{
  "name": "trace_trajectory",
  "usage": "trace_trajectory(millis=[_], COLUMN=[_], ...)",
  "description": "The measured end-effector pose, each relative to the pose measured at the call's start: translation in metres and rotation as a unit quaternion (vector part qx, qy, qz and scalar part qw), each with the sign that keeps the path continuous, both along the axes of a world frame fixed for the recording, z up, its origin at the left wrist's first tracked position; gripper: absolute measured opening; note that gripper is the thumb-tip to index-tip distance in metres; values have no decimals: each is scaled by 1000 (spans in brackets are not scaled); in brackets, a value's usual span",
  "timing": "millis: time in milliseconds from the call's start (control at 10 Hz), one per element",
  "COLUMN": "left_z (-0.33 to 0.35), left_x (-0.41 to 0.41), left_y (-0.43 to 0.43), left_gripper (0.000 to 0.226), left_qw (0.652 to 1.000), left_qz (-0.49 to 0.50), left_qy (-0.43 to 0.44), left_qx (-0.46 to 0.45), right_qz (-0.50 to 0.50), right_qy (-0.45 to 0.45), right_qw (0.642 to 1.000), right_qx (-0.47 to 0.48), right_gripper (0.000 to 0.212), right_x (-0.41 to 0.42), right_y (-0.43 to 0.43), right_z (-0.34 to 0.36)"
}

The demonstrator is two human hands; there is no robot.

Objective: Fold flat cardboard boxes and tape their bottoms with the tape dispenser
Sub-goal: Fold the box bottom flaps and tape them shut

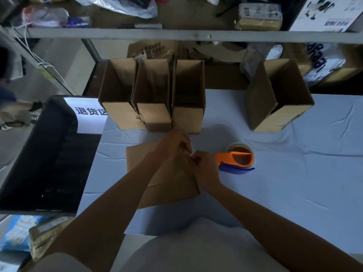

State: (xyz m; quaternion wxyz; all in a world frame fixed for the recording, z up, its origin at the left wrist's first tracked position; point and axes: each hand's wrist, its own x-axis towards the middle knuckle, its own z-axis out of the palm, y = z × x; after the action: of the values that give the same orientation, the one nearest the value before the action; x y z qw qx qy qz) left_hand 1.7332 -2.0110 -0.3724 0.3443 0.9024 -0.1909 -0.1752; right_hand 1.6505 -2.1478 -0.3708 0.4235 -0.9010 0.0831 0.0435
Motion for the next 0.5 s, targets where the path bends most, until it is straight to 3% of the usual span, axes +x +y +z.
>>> trace_trajectory(millis=[100,200,300,400,500], left_z=[1,2,5,5,7], left_x=[-6,-10,-19,-27,-32], left_y=[-4,-5,-3,-4,-10], left_gripper=[5,12,11,32,28], left_qw=[998,993,988,988,985], left_qz=[-7,47,114,110,135], left_qy=[-68,-108,-60,-38,11], left_qx=[4,-8,-81,-104,-104], right_qz=[1,7,14,46,53], right_qy=[13,13,18,17,4], right_qw=[1000,1000,1000,999,999], right_qx=[-9,-15,-2,1,9], right_gripper=[18,14,14,14,12], right_x=[-19,-28,-30,-38,-42], right_y=[-3,-9,-7,-7,-11], right_z=[-7,-10,-8,-7,-8])
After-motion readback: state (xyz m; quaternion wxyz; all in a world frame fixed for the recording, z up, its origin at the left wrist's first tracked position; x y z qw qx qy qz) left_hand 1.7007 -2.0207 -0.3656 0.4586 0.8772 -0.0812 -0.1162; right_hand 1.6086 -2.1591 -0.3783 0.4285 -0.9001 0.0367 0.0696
